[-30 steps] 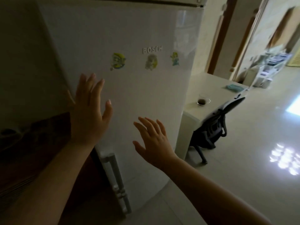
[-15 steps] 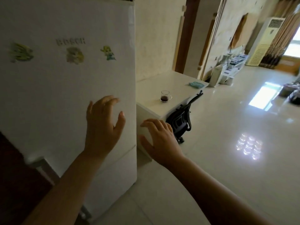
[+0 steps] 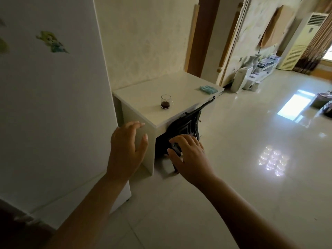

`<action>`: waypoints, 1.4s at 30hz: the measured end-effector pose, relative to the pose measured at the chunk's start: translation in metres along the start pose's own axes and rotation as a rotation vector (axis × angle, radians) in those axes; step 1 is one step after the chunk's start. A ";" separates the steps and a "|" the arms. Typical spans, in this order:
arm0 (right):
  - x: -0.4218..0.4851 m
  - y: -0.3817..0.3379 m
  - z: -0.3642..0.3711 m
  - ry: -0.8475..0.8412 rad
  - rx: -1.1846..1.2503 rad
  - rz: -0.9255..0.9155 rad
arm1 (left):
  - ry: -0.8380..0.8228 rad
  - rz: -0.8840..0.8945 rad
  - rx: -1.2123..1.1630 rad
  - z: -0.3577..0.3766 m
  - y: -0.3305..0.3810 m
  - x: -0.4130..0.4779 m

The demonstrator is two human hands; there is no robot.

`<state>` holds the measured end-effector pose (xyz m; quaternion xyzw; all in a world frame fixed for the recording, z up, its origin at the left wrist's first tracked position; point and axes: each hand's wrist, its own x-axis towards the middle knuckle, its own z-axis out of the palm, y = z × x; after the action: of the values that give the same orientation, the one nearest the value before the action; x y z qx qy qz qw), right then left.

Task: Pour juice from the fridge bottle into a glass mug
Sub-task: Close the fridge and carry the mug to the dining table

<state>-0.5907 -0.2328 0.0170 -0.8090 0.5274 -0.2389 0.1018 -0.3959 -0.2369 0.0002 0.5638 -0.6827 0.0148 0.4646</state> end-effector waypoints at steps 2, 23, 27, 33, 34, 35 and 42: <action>0.012 0.024 0.001 -0.013 0.000 0.026 | -0.029 -0.018 -0.012 0.022 -0.003 0.010; 0.244 0.249 0.011 -0.200 0.071 0.116 | -0.131 -0.153 0.008 0.253 -0.061 0.181; 0.294 0.296 0.014 -0.252 0.050 0.051 | -0.103 -0.249 0.050 0.299 -0.069 0.207; 0.368 0.354 0.016 -0.329 0.108 -0.075 | -0.063 -0.391 0.104 0.361 -0.067 0.241; 0.381 0.362 0.018 -0.340 0.111 -0.099 | -0.056 -0.411 0.111 0.369 -0.067 0.247; 0.394 0.368 0.021 -0.351 0.116 -0.115 | -0.051 -0.428 0.118 0.377 -0.070 0.252; 0.473 0.397 0.065 -0.452 0.138 -0.197 | -0.055 -0.562 0.194 0.416 -0.114 0.284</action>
<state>-0.7220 -0.8335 -0.0729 -0.8804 0.3922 -0.0964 0.2483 -0.5441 -0.7195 -0.1085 0.7726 -0.5076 -0.0646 0.3758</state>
